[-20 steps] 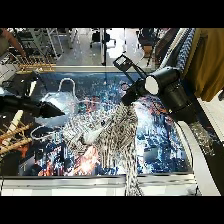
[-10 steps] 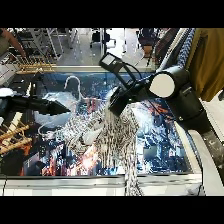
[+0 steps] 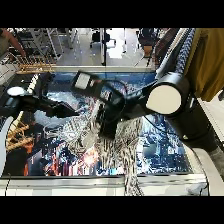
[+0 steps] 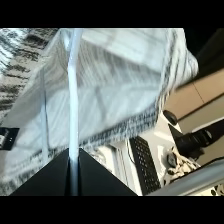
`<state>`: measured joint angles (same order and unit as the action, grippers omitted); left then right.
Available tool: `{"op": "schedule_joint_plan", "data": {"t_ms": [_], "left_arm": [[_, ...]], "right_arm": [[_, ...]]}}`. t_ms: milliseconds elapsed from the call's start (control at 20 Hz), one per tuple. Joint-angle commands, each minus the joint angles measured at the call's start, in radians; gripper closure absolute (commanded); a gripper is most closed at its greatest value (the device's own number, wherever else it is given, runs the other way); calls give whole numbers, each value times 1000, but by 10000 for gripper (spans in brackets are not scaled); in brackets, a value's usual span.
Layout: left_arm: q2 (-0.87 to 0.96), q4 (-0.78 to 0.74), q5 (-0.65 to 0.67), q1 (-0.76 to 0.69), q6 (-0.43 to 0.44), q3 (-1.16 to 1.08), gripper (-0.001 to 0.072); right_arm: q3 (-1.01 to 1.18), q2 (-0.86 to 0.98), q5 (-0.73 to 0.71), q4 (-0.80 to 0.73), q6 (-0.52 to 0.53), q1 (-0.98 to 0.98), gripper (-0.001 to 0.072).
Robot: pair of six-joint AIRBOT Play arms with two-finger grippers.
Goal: Fold the clothes and pants, and hang the long-sleeved shirts on hangers.
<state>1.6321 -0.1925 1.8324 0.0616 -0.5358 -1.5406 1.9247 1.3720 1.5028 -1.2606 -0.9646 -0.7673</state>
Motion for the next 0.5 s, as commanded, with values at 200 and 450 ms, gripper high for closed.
{"op": "schedule_joint_plan", "data": {"t_ms": [200,450], "left_arm": [[0,413,-60,46,191,-1,692],[0,341,-56,27,196,-1,692]], "right_arm": [[1,-29,238,-258,-161,-30,458],[22,-107,53,-579,-32,88,9]]}}
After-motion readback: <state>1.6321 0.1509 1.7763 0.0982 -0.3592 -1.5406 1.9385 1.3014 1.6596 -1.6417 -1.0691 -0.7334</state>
